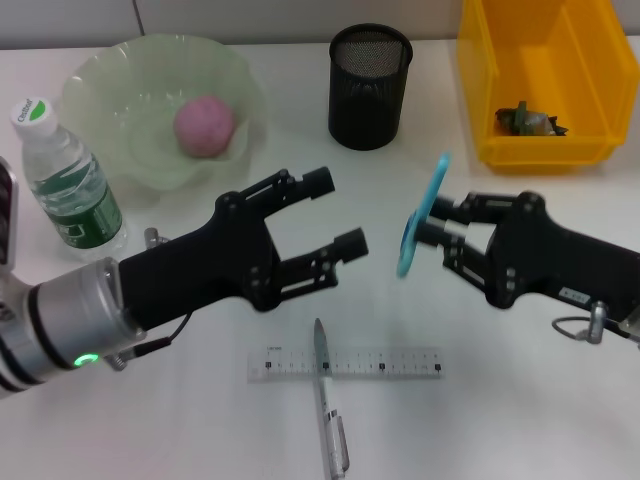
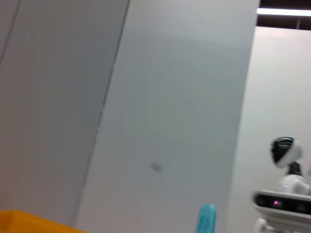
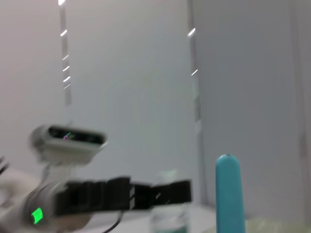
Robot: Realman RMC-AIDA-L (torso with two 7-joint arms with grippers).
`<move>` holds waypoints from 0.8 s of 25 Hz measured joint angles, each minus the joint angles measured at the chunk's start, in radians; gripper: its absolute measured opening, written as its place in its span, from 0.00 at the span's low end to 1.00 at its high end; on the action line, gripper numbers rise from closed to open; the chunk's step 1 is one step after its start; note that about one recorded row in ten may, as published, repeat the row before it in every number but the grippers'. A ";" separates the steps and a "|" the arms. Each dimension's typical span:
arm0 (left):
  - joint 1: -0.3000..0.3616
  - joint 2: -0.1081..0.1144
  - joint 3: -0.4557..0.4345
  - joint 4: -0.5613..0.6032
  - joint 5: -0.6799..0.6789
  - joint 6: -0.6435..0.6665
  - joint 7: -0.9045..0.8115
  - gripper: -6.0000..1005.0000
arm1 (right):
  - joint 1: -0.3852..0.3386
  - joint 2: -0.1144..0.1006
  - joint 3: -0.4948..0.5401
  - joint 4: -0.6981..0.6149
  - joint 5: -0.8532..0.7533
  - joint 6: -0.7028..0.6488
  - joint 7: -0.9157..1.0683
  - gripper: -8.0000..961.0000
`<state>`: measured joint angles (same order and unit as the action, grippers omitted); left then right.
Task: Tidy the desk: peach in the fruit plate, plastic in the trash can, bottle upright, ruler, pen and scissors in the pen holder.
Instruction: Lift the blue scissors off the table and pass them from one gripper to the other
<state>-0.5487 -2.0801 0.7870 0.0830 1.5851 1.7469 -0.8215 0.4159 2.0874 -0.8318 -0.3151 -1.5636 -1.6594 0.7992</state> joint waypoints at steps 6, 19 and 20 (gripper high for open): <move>-0.060 0.000 -0.018 -0.135 -0.102 -0.069 0.162 0.70 | 0.037 0.004 -0.001 0.196 0.181 0.042 -0.177 0.23; -0.096 0.000 -0.193 -0.329 -0.085 -0.191 0.461 0.68 | 0.183 0.007 0.218 0.619 0.224 0.184 -0.625 0.23; -0.094 0.000 -0.199 -0.335 -0.083 -0.198 0.472 0.68 | 0.185 0.007 0.225 0.626 0.223 0.187 -0.634 0.23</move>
<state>-0.6431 -2.0800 0.5883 -0.2521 1.5019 1.5487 -0.3492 0.6013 2.0940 -0.6064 0.3107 -1.3403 -1.4720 0.1655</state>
